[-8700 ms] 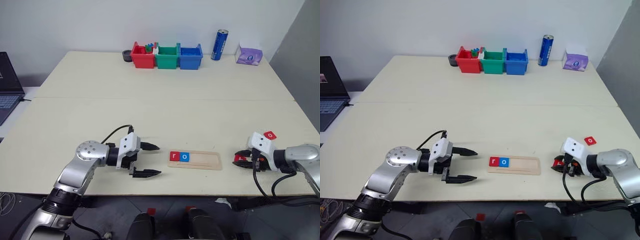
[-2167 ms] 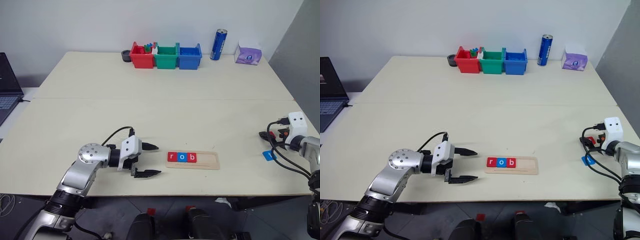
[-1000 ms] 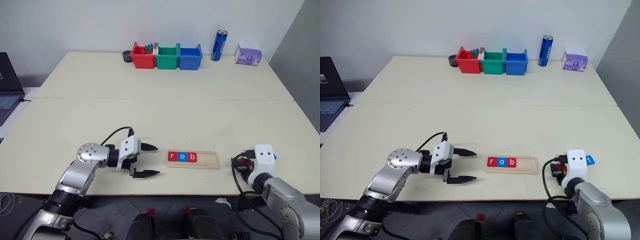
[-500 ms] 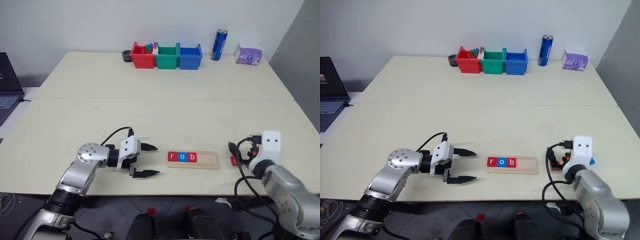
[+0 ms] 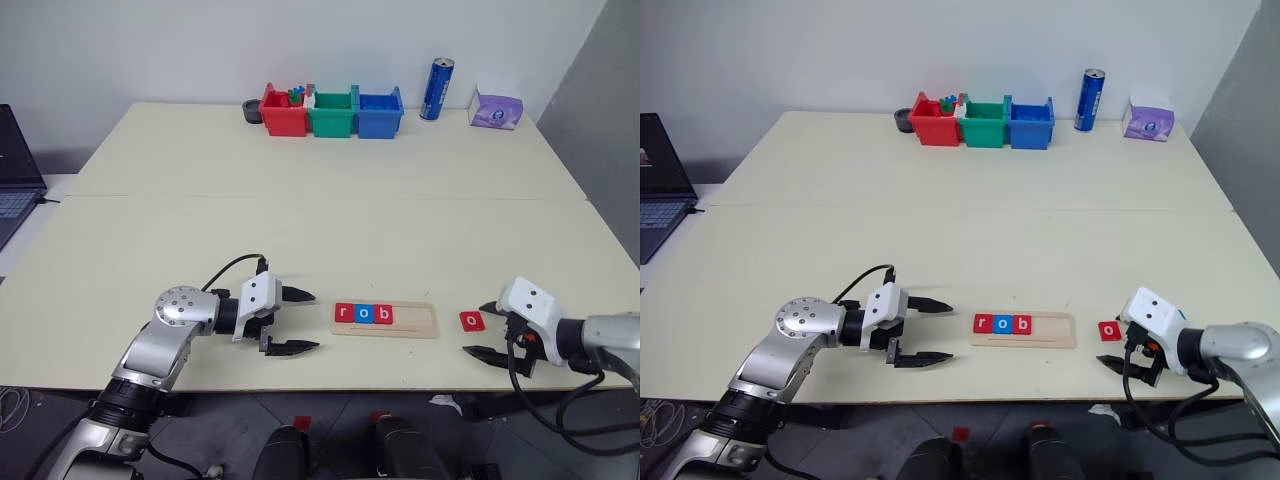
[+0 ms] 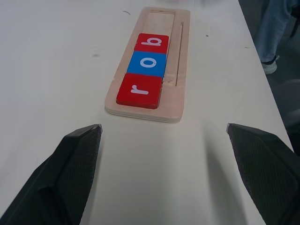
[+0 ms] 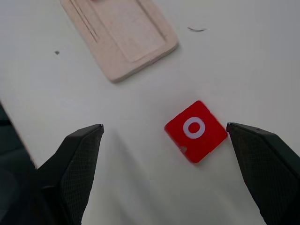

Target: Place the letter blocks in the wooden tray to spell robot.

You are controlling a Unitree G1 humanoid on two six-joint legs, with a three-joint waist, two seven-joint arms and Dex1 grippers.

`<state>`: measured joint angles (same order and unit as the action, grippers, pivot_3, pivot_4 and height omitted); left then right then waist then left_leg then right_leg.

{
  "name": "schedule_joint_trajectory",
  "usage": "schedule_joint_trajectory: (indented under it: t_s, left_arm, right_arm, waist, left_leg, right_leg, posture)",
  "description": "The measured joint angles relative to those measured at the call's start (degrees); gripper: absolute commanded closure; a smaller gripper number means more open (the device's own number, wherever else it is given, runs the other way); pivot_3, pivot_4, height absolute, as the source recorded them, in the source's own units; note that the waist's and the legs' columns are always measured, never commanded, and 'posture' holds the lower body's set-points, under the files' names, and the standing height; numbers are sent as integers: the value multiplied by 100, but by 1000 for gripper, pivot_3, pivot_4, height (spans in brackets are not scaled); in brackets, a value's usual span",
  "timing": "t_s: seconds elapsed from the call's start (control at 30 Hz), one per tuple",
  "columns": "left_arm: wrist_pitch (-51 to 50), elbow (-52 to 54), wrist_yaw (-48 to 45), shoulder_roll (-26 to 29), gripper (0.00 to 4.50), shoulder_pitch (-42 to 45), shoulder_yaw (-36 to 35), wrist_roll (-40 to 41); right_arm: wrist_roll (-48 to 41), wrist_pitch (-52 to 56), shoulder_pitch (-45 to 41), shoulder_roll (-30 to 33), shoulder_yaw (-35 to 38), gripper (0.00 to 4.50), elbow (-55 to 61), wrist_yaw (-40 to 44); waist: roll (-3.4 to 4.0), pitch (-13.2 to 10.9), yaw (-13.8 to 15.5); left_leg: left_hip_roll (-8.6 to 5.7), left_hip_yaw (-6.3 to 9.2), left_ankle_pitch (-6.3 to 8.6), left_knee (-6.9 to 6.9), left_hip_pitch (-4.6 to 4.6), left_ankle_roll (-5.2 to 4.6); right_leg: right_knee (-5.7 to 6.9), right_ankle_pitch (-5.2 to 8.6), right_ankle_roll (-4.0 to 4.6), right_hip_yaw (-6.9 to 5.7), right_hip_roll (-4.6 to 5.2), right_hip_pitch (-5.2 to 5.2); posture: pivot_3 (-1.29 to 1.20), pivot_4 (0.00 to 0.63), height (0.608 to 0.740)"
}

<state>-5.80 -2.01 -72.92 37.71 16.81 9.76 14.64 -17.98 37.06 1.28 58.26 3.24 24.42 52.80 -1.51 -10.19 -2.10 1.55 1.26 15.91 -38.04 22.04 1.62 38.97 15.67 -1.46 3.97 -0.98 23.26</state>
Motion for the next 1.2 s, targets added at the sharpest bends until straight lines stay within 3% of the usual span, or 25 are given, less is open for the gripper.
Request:
schedule_joint_trajectory:
  t_s: [0.33, 0.47, 0.67, 0.87, 1.2]
  left_arm:
    - [-48, 147, 39, 10, 0, -7, 0, 0]
    - [-120, 190, 84, 23, 0, -14, 0, 1]
    - [-155, 246, 107, 43, 0, -43, 0, 3]
    - [-174, 254, 117, 50, 0, -46, 0, 4]
    - [-150, 246, 132, 88, 0, -66, -3, 2]
  right_arm:
    - [577, -1040, -953, 161, -828, 34, -1495, 951]
    - [601, -1050, -1203, 123, -976, 914, -1752, 1196]
    - [580, -1080, -1291, -31, -1024, 3071, -1814, 1279]
    - [518, -1008, -1291, -30, -991, 3069, -1713, 1340]
    - [347, -396, -1856, -208, -1154, 3069, -472, 1223]
  waist:
    - [-3, -3, 28]
    - [-2, -3, 26]
    - [-2, -3, 28]
    - [-2, -3, 28]
    - [-2, -3, 24]
  left_leg:
    - [3, 3, 0, 0, 3, 0]
    - [3, 6, 0, 0, 2, 0]
    - [4, 8, 0, 0, 2, 0]
    - [4, 9, 0, 0, 2, 0]
    - [6, 16, 0, -1, 1, 1]
  right_leg:
    - [-1, -2, 3, -4, 4, 0]
    - [0, -3, 5, -2, 4, 0]
    - [1, -3, 6, -3, 4, 0]
    - [2, -4, 7, -2, 4, 0]
    - [2, -3, 6, -5, 4, 0]
  posture:
    - [0, 150, 740]
    - [0, 150, 740]
    - [0, 150, 740]
    - [0, 150, 740]
    - [0, 150, 740]
